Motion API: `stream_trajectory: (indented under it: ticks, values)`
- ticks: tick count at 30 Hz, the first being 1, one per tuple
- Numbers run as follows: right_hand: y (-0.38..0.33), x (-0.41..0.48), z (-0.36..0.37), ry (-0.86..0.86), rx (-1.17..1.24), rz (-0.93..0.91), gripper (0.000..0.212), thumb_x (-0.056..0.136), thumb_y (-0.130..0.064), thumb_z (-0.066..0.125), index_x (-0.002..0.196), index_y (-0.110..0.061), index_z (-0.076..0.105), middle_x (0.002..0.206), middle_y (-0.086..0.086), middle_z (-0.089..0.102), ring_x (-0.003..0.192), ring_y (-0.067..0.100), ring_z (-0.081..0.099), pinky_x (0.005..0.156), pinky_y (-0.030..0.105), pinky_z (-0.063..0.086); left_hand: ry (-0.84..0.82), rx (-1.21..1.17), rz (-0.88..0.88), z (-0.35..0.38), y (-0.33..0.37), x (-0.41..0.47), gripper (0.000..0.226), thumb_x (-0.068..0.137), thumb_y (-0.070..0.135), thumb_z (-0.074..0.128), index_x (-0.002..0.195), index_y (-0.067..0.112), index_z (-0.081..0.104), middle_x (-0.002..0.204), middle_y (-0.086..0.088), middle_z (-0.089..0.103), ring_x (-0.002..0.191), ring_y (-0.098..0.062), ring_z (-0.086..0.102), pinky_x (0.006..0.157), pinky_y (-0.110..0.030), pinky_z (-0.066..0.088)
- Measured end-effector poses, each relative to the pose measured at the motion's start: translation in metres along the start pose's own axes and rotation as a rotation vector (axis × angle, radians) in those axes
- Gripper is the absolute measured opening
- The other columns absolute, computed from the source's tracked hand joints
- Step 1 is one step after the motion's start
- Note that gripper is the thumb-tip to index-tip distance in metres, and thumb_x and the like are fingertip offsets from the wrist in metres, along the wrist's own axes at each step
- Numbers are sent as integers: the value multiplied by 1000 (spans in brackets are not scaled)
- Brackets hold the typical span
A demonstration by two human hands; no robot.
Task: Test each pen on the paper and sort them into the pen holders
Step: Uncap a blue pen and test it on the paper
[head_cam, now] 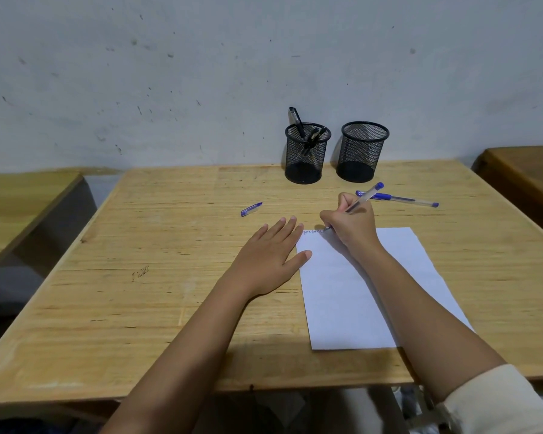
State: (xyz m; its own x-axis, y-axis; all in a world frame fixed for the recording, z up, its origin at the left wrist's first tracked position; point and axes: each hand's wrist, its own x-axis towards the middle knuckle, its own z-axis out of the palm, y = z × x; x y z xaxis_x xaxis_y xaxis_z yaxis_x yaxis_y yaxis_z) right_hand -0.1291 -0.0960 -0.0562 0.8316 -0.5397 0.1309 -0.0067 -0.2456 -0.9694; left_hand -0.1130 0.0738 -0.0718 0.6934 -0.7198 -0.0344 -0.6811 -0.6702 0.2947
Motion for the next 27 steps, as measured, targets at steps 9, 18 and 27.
stream_trajectory:
  ticks: [9, 18, 27]
  values:
    - [-2, -3, 0, 3, -4, -17, 39, 64, 8, 58, 53, -12, 26, 54, 6, 22, 52, 15, 25, 50, 24, 26, 8, -4, 2, 0, 0, -1, 60, 97, 50, 20, 149, 25, 3, 159, 8, -4, 145, -5, -8, 119, -30, -4]
    - [-7, -5, -1, 10, -17, -13, 43, 64, 9, 58, 53, -14, 23, 55, 3, 19, 51, 14, 21, 50, 23, 22, 21, -5, 7, 1, 0, 0, 60, 97, 50, 21, 150, 25, 5, 159, 8, -3, 145, -6, -7, 119, -31, -3]
    - [-19, -3, -19, 118, 502, 221, 28, 76, 12, 61, 64, -8, 45, 61, 11, 49, 38, 6, 49, 43, 13, 45, 124, -216, 8, -2, -2, -2, 58, 95, 48, 37, 146, 23, 25, 157, 7, 16, 145, -7, 10, 116, -26, 9]
